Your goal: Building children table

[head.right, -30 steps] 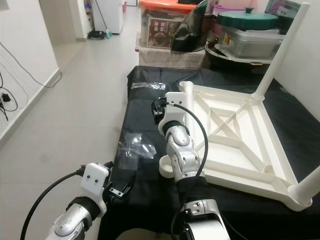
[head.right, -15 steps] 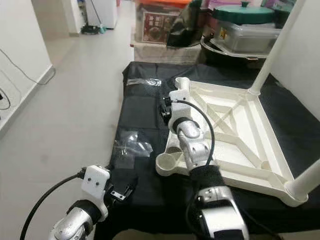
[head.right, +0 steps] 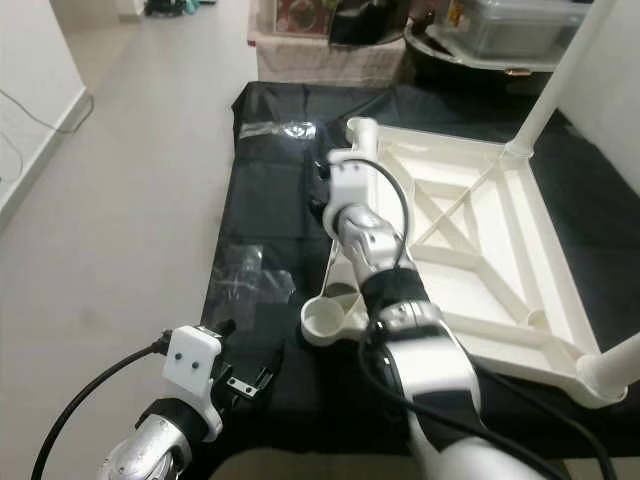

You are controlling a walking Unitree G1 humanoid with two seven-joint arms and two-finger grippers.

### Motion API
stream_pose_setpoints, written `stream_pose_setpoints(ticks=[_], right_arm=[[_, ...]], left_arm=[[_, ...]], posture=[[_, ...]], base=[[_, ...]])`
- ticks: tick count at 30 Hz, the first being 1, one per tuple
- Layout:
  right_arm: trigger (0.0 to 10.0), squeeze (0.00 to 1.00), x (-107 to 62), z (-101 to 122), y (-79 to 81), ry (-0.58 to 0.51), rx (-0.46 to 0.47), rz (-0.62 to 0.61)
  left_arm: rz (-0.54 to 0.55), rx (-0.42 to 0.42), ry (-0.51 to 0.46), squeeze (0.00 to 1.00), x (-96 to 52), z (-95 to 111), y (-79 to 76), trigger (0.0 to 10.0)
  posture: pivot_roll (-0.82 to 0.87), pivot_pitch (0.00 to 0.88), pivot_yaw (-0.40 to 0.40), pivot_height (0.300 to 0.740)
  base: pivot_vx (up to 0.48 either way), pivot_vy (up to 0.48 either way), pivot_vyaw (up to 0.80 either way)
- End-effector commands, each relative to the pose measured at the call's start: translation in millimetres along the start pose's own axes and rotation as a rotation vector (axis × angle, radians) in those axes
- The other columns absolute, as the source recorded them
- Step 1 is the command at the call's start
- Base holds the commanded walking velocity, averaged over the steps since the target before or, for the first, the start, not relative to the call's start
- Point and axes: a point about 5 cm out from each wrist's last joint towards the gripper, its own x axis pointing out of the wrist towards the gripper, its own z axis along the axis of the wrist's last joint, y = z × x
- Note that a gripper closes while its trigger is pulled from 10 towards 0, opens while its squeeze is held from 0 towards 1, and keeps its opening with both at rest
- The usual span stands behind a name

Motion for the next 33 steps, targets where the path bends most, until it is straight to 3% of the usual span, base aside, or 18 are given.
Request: stream_pose_setpoints(ticks=[1, 3, 6, 17, 24, 27, 31, 33], right_arm=[[10.0, 0.0, 2.7, 3.5, 7.7, -0.005, 0.019, -0.003], [10.0, 0.0, 5.0, 11.9, 19.8, -0.005, -0.011, -0.019], [10.0, 0.0, 6.3, 16.0, 23.7, -0.008, -0.024, -0.085], [10.0, 0.0, 7.6, 2.1, 15.1, 0.033, 0.023, -0.213], [10.0, 0.0, 7.7, 4.1, 14.5, 0.011, 0.0, -0.231], [10.0, 0.0, 7.4, 9.8, 14.5, 0.008, 0.039, -0.241], [10.0, 0.0, 7.4, 4.5, 15.5, 0.056, 0.061, -0.25], [10.0, 0.0, 7.1, -6.9, 18.0, 0.133, 0.084, -0.251]], left_arm=[[0.001, -0.014, 0.005, 0.0, -3.2, 2.5, -3.9, 10.0], [0.003, -0.019, 0.001, 0.0, -6.3, 6.3, -7.6, 10.0], [0.011, -0.032, 0.001, 0.0, -8.5, 9.7, -10.2, 10.0], [0.022, -0.055, 0.019, 0.0, -15.8, 13.8, -16.4, 10.0], [0.022, -0.053, 0.027, 0.0, -17.1, 14.0, -16.9, 10.0], [0.018, -0.049, 0.033, 0.0, -16.6, 13.5, -16.3, 10.0], [0.015, -0.045, 0.039, 0.0, -15.5, 12.9, -15.4, 10.0], [0.015, -0.044, 0.041, 0.0, -15.0, 12.5, -14.9, 10.0]], posture=[[0.05, 0.237, -0.099, 0.74], [0.05, 0.26, -0.111, 0.74], [0.05, 0.276, -0.121, 0.74], [0.06, 0.312, -0.127, 0.74], [0.06, 0.312, -0.127, 0.74], [0.06, 0.308, -0.118, 0.74], [0.06, 0.304, -0.119, 0.74], [0.05, 0.302, -0.116, 0.74]], base=[[0.0, 0.0, 0.0], [0.0, 0.0, 0.0], [0.0, 0.0, 0.0], [0.0, 0.0, 0.0], [0.0, 0.0, 0.0], [0.0, 0.0, 0.0], [0.0, 0.0, 0.0], [0.0, 0.0, 0.0]])
